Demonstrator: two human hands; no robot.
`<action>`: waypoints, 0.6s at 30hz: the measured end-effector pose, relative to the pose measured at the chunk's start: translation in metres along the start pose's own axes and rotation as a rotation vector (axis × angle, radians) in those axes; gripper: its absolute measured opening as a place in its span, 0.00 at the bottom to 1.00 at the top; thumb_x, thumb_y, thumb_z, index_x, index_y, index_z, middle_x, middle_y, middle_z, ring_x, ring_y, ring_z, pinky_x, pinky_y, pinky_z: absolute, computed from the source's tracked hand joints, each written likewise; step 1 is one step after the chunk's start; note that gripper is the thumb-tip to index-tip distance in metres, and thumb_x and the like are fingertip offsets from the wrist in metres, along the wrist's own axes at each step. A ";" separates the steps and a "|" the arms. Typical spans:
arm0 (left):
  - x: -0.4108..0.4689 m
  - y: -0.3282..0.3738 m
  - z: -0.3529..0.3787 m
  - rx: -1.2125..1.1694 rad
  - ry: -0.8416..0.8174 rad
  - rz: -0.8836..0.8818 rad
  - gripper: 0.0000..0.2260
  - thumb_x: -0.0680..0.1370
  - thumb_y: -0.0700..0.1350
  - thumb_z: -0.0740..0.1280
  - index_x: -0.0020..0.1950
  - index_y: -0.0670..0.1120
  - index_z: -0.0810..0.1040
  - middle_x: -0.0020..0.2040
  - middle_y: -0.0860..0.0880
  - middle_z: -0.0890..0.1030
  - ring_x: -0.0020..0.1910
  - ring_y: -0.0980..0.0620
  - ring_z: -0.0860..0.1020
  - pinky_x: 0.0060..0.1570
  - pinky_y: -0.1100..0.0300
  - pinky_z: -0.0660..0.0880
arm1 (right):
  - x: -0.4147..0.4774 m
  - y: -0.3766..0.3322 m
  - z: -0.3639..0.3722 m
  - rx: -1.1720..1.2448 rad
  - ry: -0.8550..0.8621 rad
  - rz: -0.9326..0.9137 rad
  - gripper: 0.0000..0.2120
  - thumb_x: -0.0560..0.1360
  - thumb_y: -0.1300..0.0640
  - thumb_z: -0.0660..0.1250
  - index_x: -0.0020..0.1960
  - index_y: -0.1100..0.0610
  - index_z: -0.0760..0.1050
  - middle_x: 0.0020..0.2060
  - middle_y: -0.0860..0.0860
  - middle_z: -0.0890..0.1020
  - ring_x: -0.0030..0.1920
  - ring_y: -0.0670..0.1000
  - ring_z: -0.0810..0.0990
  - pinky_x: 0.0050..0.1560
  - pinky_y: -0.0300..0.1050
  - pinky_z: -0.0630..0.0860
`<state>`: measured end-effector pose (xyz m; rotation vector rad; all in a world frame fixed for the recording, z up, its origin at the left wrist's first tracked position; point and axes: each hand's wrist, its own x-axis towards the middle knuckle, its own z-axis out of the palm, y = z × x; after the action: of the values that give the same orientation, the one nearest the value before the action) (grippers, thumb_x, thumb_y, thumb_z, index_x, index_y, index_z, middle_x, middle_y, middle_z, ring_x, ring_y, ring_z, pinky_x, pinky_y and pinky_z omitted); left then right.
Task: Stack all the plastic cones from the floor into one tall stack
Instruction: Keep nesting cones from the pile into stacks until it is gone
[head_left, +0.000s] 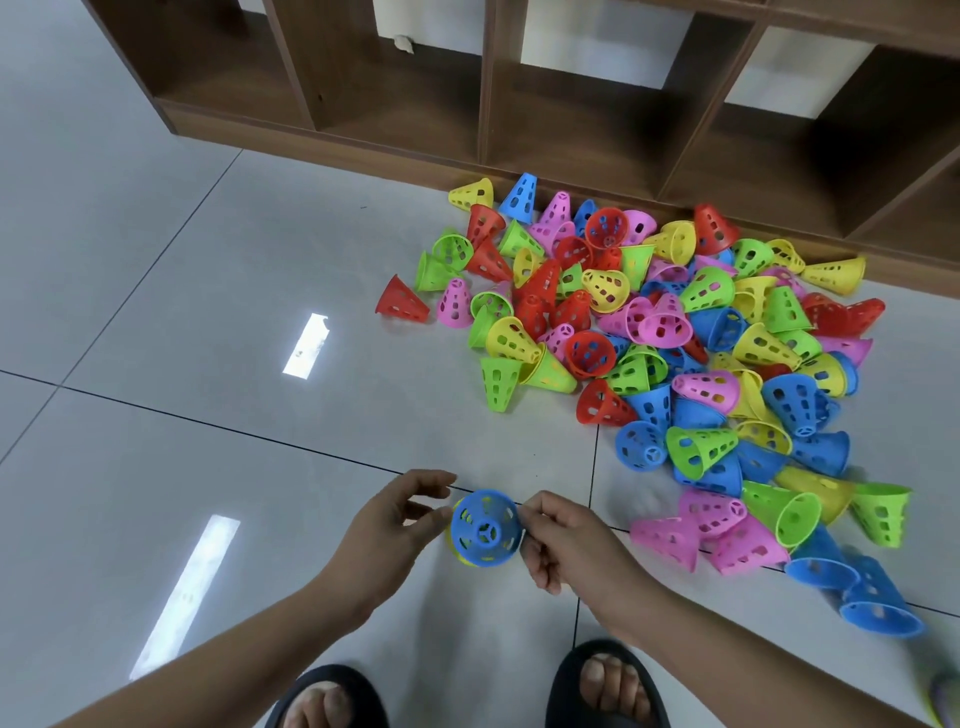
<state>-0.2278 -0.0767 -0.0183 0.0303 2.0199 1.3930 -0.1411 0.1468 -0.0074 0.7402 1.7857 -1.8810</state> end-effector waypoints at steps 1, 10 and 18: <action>0.000 -0.002 0.000 0.007 0.010 -0.009 0.14 0.82 0.45 0.72 0.63 0.62 0.82 0.59 0.58 0.83 0.51 0.54 0.83 0.48 0.59 0.78 | 0.002 0.003 0.000 -0.042 0.020 0.014 0.10 0.85 0.56 0.64 0.46 0.60 0.76 0.32 0.57 0.79 0.30 0.54 0.74 0.31 0.46 0.67; -0.011 -0.017 0.011 -0.152 -0.116 -0.278 0.14 0.86 0.61 0.60 0.65 0.62 0.82 0.60 0.58 0.85 0.57 0.53 0.86 0.61 0.50 0.82 | 0.005 0.013 0.003 -0.060 -0.008 0.216 0.16 0.82 0.39 0.64 0.66 0.44 0.77 0.61 0.53 0.82 0.46 0.57 0.90 0.49 0.50 0.85; -0.008 -0.032 0.009 -0.280 -0.077 -0.328 0.24 0.79 0.70 0.62 0.65 0.59 0.84 0.60 0.55 0.86 0.58 0.51 0.86 0.66 0.46 0.80 | 0.015 0.019 0.018 0.003 -0.021 0.186 0.14 0.84 0.40 0.59 0.65 0.40 0.78 0.62 0.52 0.82 0.52 0.50 0.89 0.61 0.55 0.83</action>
<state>-0.2062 -0.0863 -0.0430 -0.3496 1.6611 1.4209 -0.1418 0.1279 -0.0309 0.8535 1.6406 -1.7637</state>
